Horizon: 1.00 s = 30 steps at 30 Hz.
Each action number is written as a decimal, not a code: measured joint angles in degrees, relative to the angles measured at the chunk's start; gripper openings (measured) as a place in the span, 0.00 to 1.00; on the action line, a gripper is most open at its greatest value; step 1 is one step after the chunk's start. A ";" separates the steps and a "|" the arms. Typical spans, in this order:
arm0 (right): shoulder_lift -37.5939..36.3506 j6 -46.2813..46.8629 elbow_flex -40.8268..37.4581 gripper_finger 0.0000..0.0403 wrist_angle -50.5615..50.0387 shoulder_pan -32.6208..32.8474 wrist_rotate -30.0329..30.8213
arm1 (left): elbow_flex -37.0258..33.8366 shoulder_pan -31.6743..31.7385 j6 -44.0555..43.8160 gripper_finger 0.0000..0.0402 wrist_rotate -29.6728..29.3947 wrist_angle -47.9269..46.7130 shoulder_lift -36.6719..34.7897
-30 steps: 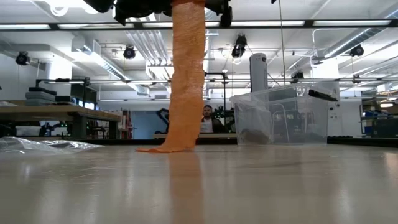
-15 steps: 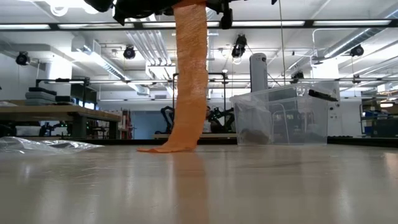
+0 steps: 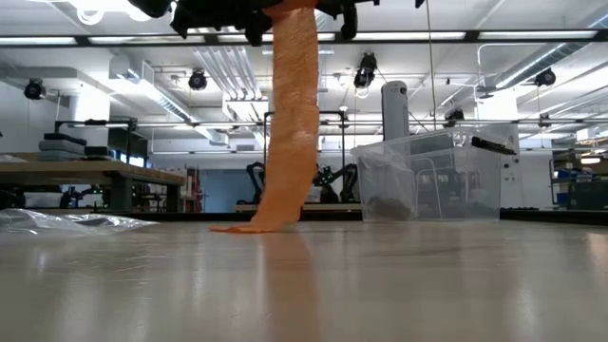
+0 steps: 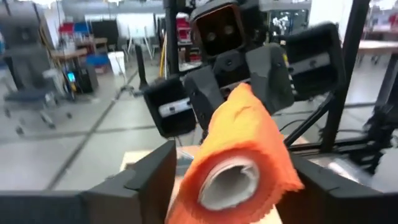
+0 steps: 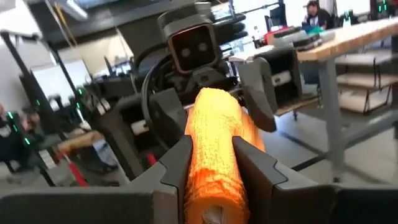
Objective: Roll bandage
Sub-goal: Roll the orange bandage on the table
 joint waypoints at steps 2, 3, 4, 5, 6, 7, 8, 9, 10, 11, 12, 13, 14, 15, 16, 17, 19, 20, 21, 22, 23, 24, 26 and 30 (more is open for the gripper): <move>-0.05 -3.20 0.01 0.22 -0.61 0.02 -0.16 | 0.00 0.00 -2.28 0.59 0.00 -0.97 -0.02; -0.08 -4.61 0.02 0.22 -1.07 0.03 -0.24 | 0.00 0.00 -2.94 0.61 0.33 -1.52 -0.02; -0.09 -6.12 0.02 0.22 -1.59 0.04 -0.33 | 0.00 0.02 -3.38 0.62 0.87 -1.92 -0.02; -0.09 -7.64 0.02 0.22 -2.16 0.05 -0.36 | -0.02 0.02 -4.19 0.64 1.73 -2.27 -0.02; -0.09 -8.86 0.02 0.22 -3.02 0.07 -0.42 | -0.02 0.04 -5.03 0.65 2.30 -2.30 -0.02; -0.09 -9.46 0.02 0.22 -3.43 0.07 -0.40 | -0.02 0.04 -5.94 0.66 3.04 -2.32 -0.03; -0.09 -10.11 0.00 0.22 -4.12 0.07 -0.47 | -0.02 0.06 -6.68 0.67 4.08 -2.36 -0.05; -0.09 -10.83 -0.02 0.22 -4.42 0.07 -0.69 | -0.02 0.17 -7.38 0.68 5.52 -2.66 -0.07; -0.09 -11.73 -0.02 0.22 -4.48 0.07 -1.04 | 0.00 0.27 -8.02 0.69 6.88 -2.83 -0.09; -0.09 -12.57 -0.02 0.22 -4.49 0.07 -1.27 | -0.02 0.38 -8.63 0.69 8.05 -2.96 -0.09; -0.11 -13.86 -0.02 0.22 -4.33 0.10 -1.27 | 0.00 0.39 -8.94 0.70 8.98 -3.40 -0.09; -0.15 -15.21 -0.02 0.22 -4.27 0.18 -1.25 | -0.02 0.39 -8.93 0.70 9.69 -3.82 -0.09; -0.15 -16.58 -0.02 0.22 -4.27 0.24 -1.21 | -0.02 0.39 -8.93 0.70 9.91 -4.23 -0.09; -0.15 -17.82 -0.02 0.22 -4.29 0.24 -1.19 | -0.02 0.39 -8.85 0.71 9.95 -4.60 -0.09; -0.15 -19.10 -0.02 0.22 -4.27 0.24 -1.17 | -0.02 0.37 -8.72 0.71 10.00 -5.00 -0.09; -0.15 -20.32 -0.02 0.22 -4.31 0.24 -1.17 | 0.00 0.37 -8.62 0.71 10.06 -5.27 -0.09; -0.15 -22.69 -0.02 0.22 -4.24 0.22 -1.12 | 0.00 0.37 -8.60 0.70 10.06 -5.25 -0.09; -0.15 -23.36 -0.02 0.22 -4.14 0.24 -1.10 | 0.00 0.37 -8.62 0.69 9.85 -5.23 -0.09; -0.15 -23.84 -0.02 0.22 -3.98 0.24 -1.03 | 0.00 0.37 -8.62 0.69 9.43 -5.25 -0.09; -0.15 -24.17 -0.02 0.22 -3.92 0.24 -0.93 | 0.00 0.37 -8.61 0.68 9.28 -5.26 -0.09; -0.15 -24.62 -0.02 0.22 -3.92 0.40 -0.90 | 0.00 0.36 -8.51 0.67 9.13 -5.28 -0.09; -0.15 -25.20 -0.02 0.22 -3.91 0.49 -0.84 | 0.00 0.35 -8.34 0.66 9.08 -5.27 -0.08; -0.15 -25.71 -0.02 0.22 -3.91 0.77 -0.73 | 0.00 0.35 -7.45 0.63 9.10 -5.03 0.13; -0.15 -26.12 -0.02 0.22 -3.92 1.47 -0.64 | 0.00 0.29 -5.40 0.51 8.95 -5.24 0.26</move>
